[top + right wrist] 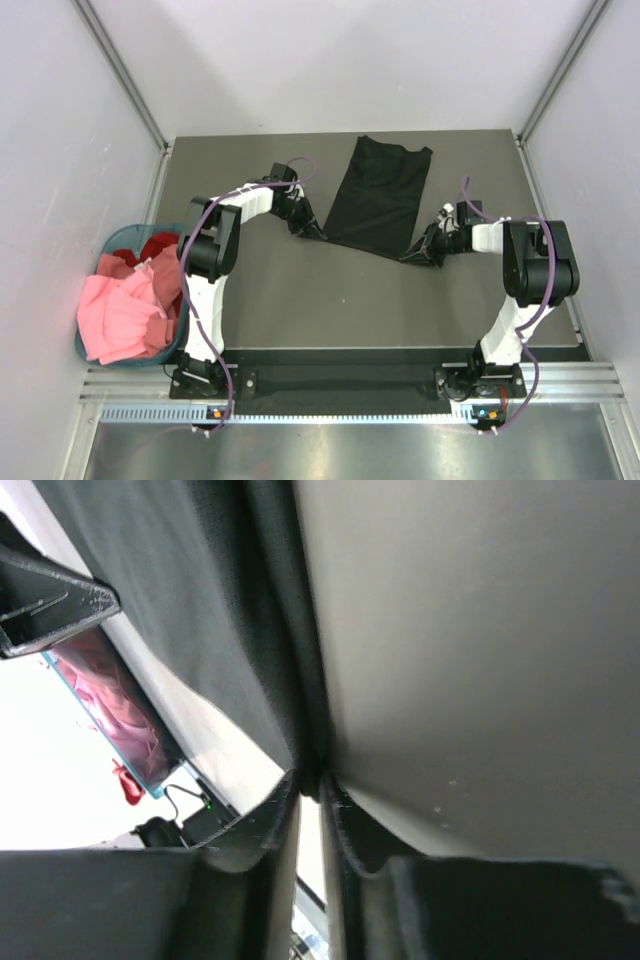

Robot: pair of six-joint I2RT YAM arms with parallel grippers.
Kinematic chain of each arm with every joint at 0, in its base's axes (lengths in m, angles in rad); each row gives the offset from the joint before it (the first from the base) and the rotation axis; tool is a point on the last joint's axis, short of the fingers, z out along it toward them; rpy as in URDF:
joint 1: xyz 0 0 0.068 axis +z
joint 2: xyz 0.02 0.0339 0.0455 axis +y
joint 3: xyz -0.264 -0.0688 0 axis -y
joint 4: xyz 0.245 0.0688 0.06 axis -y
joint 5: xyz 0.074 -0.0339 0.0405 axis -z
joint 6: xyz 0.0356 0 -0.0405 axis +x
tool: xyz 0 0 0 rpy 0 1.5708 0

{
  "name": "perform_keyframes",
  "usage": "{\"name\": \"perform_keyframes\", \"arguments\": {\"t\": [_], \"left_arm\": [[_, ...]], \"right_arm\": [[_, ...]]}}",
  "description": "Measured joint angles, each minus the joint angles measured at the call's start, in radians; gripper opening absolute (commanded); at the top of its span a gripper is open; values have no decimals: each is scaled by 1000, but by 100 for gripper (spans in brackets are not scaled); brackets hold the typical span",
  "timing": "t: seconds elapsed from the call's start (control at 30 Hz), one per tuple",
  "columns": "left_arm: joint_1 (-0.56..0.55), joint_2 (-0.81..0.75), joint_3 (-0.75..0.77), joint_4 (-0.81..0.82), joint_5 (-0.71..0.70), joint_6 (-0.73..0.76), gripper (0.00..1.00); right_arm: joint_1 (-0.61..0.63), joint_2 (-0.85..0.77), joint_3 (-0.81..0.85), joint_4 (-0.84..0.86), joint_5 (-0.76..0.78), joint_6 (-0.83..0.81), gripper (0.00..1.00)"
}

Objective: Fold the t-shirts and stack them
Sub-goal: Fold the tshirt

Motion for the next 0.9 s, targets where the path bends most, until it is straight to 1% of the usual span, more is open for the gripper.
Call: {"name": "perform_keyframes", "arguments": {"t": [0.03,0.07,0.2,0.3,0.4,0.5,0.67,0.7,0.73,0.8,0.83,0.87,0.9], "left_arm": [[0,2,1,0,0,7,0],[0,3,2,0,1,14,0],[0,3,4,-2,2,48,0],[0,-4,-7,7,3,62,0],[-4,-35,-57,28,-5,72,0],[-14,-92,-140,43,-20,75,0],[-63,-214,-306,56,-64,76,0],[-79,-238,-341,63,-71,74,5],[-95,-260,-369,63,-78,74,21],[-132,-299,-423,70,-79,69,32],[-146,-319,-447,72,-75,62,38],[-158,-339,-468,74,-76,61,46],[-170,-364,-493,74,-79,62,50]], "right_arm": [[0,2,-2,3,3,3,10],[0,3,-6,6,4,6,5],[0,6,-10,8,7,9,0],[0,5,-13,9,5,2,0],[0,-9,-29,8,5,-17,0],[0,-44,-67,-8,6,-42,0],[0,-115,-119,-96,26,-121,1],[0,-133,-130,-118,34,-140,2],[0,-151,-138,-140,46,-158,4],[0,-186,-145,-195,76,-198,8],[0,-199,-145,-219,92,-216,14],[0,-211,-145,-241,105,-232,15],[0,-223,-143,-264,117,-250,16]]}}
